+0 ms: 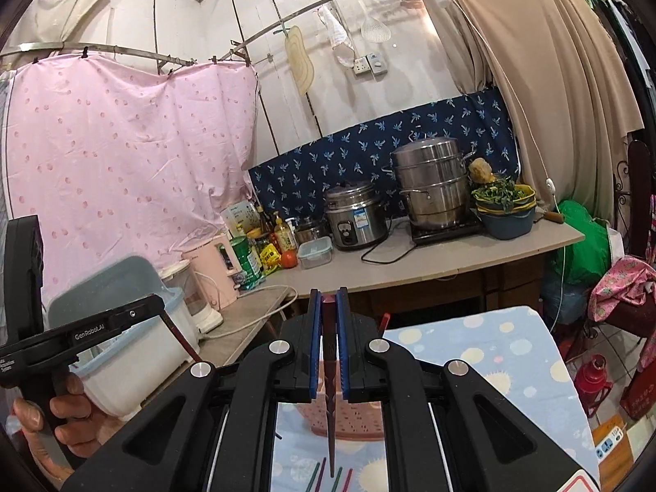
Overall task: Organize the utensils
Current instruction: 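Lower the dark red chopstick into the caddy with the right gripper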
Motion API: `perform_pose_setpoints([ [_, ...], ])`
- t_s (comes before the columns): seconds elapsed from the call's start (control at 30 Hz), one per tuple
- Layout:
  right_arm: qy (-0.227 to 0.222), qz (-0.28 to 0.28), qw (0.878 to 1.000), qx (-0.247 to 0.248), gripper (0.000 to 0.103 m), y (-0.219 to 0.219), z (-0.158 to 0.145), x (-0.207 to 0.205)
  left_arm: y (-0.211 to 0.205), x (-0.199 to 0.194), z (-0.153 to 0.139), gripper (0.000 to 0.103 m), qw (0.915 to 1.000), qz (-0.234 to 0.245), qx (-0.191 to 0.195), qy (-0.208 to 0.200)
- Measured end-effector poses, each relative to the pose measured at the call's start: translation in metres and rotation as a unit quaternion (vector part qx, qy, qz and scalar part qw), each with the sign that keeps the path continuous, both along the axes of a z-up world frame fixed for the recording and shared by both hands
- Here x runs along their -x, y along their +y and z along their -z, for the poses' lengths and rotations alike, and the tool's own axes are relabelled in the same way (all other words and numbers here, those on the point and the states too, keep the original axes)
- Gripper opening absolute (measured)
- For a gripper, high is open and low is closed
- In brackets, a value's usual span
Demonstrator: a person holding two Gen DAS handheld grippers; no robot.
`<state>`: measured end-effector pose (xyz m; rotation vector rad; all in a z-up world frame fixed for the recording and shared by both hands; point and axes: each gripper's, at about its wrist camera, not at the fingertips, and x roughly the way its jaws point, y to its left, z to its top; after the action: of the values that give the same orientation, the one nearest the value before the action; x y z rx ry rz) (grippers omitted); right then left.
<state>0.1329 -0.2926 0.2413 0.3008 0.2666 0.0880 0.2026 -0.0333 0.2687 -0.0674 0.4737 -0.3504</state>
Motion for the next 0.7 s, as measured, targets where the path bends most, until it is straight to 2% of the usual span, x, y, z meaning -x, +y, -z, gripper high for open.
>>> perform_pose_setpoints([
  [0.33, -0.039, 0.023, 0.999, 0.002, 0.007, -0.005, -0.041, -0.054, -0.008, -0.037, -0.038, 0.007, 0.9977, -0.02, 0.021, -0.061],
  [0.53, -0.029, 0.03, 0.999, -0.001, 0.007, -0.005, -0.028, -0.088, -0.021, -0.058, -0.031, 0.007, 0.997, -0.022, 0.017, -0.072],
  [0.7, -0.004, 0.027, 1.0, 0.002, 0.007, 0.0, -0.001, -0.11, -0.029, -0.076, -0.005, 0.007, 0.9981, -0.02, 0.015, -0.056],
])
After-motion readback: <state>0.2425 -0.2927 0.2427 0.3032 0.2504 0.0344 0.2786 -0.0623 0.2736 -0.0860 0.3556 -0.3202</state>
